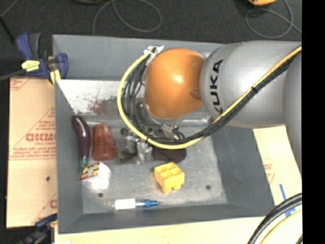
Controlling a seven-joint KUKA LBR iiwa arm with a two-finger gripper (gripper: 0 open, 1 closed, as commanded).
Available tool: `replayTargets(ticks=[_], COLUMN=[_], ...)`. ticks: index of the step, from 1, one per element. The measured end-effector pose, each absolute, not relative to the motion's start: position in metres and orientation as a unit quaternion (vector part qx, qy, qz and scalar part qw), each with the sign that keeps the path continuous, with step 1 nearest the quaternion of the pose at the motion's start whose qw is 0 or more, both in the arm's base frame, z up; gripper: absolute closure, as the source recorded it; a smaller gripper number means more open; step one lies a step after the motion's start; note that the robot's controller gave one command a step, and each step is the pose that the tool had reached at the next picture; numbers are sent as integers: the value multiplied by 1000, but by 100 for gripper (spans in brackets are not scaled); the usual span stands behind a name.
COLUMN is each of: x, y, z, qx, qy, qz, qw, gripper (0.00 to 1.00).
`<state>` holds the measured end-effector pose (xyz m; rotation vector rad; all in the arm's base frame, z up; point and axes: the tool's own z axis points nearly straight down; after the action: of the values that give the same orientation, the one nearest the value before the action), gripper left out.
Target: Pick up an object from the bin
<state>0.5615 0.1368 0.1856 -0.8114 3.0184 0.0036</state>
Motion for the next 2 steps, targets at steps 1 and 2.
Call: replayTargets(ticks=[1, 2], x=[562, 562], y=[137, 137], z=[186, 186], qx=[-259, -258], qy=[966, 966], qz=[1, 1], qw=[8, 8], gripper=[0, 0])
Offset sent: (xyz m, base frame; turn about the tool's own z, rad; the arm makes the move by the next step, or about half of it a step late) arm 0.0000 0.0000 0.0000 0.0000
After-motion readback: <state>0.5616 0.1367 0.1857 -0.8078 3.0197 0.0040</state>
